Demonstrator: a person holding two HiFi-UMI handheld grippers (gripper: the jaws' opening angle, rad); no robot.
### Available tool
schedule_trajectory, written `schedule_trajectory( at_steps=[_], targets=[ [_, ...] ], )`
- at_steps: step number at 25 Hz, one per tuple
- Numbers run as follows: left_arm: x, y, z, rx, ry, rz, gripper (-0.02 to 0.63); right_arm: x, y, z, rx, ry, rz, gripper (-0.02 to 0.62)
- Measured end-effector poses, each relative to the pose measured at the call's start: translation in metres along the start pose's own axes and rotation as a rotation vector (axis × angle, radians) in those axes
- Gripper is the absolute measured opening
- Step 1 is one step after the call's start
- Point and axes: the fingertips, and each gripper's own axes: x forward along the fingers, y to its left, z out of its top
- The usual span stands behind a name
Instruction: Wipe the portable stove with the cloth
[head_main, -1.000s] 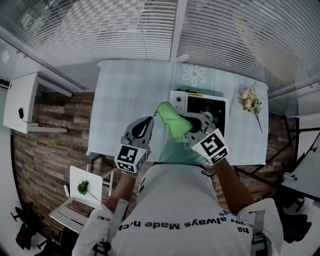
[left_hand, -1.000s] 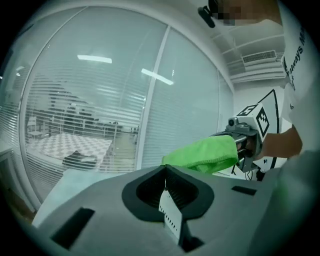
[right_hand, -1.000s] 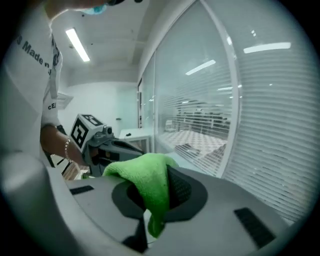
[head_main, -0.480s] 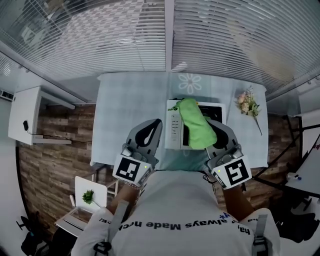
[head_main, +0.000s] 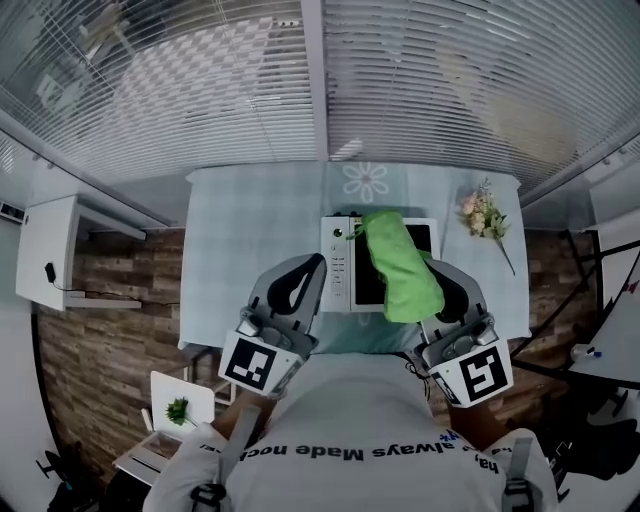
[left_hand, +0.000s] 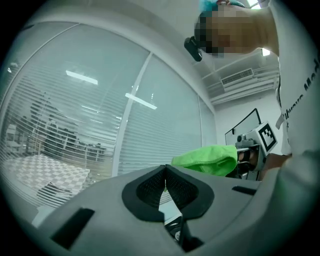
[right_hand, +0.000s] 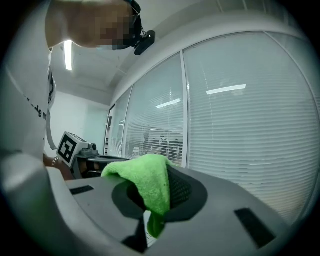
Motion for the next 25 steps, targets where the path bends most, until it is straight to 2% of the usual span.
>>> schedule_trajectory(
  at_steps=[13, 25],
  targets=[
    [0.019, -0.02, 0.009, -0.002, -0.019, -0.054, 0.012, -0.013, -0.02, 0.002, 0.015, -0.012, -0.062, 0.026],
    [0.009, -0.011, 0.014, -0.004, -0.015, -0.04, 0.012, -0.008, -0.011, 0.014, 0.02, -0.031, -0.063, 0.027]
  ],
)
